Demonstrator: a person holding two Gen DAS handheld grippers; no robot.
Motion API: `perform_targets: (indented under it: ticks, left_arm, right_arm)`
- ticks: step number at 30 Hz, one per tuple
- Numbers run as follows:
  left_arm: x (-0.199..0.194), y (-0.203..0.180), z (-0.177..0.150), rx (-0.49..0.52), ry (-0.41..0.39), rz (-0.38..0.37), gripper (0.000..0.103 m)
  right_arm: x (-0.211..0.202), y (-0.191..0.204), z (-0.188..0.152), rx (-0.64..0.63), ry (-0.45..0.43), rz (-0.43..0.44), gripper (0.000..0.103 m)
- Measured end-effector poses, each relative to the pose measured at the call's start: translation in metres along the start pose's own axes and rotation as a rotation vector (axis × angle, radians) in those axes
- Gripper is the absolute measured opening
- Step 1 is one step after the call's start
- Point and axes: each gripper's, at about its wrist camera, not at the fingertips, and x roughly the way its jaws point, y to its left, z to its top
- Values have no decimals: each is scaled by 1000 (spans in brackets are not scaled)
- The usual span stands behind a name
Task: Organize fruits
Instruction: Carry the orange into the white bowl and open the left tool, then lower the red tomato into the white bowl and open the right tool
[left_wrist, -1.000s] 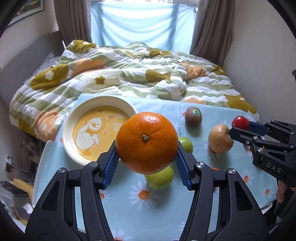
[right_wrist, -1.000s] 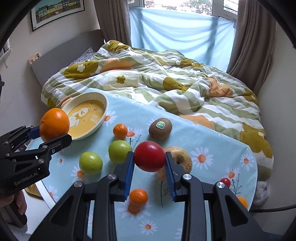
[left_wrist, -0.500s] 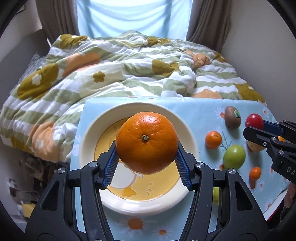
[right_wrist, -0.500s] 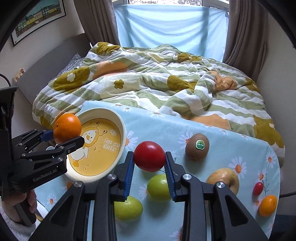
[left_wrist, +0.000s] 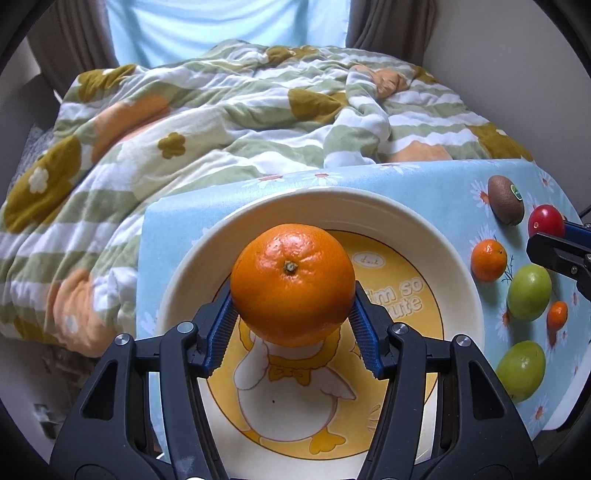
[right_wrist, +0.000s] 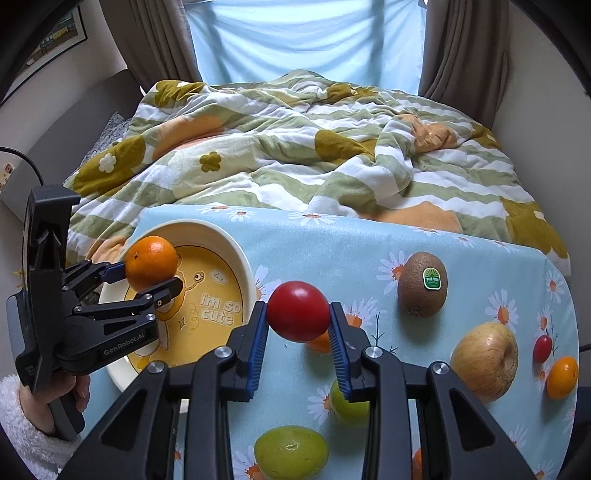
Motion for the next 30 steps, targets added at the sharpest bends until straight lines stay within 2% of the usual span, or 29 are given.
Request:
perform_targets:
  ticks: [2, 3, 4, 6, 8, 19, 30]
  left_arm:
    - [2, 0, 0, 11, 7, -14, 65]
    - [2, -1, 0, 17, 4, -8, 71]
    - [0, -1, 0, 20, -5, 8, 87]
    - [-8, 0, 0, 17, -35, 21, 103]
    - [-19, 3, 0, 7, -60, 13, 103]
    - [-54, 9, -29, -89, -44, 37, 103]
    - [-84, 4, -61, -171, -45, 67, 103]
  right_arm:
    - [-1, -2, -2, 19, 2, -10, 30]
    - [-2, -2, -2, 23, 2, -15, 30]
    - [-4, -2, -3, 26, 0, -22, 30]
    - [-8, -4, -4, 32, -2, -30, 30]
    - [-12, -5, -5, 38, -2, -34, 30]
    - [-19, 3, -2, -20, -2, 16, 30]
    - [7, 34, 7, -241, 21, 119, 30]
